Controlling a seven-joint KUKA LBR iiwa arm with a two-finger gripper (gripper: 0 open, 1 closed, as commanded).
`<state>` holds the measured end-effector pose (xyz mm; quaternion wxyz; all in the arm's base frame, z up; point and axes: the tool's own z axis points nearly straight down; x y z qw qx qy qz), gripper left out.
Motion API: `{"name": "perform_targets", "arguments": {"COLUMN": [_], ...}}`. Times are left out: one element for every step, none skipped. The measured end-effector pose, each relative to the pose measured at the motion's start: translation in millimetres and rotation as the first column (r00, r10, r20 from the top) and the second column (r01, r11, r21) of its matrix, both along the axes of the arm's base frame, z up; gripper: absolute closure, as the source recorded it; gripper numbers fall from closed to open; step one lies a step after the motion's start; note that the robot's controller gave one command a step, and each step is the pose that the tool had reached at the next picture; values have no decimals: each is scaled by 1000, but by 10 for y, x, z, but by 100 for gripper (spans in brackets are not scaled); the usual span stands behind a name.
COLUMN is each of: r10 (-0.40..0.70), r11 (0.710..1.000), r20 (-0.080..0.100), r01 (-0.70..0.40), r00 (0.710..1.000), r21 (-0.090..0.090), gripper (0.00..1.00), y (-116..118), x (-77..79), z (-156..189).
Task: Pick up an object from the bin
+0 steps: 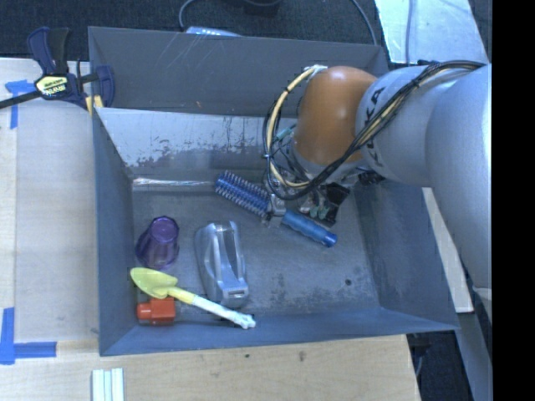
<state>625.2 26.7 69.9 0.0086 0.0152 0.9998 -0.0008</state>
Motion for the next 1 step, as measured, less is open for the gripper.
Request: {"name": "perform_targets", "arguments": {"r10": [88], "r11": [996], "r20": [-5], "r01": [-88], "r00": [996], "r21": [-1], "gripper": [100], "y": [96], "x": [-69], "z": [31]}}
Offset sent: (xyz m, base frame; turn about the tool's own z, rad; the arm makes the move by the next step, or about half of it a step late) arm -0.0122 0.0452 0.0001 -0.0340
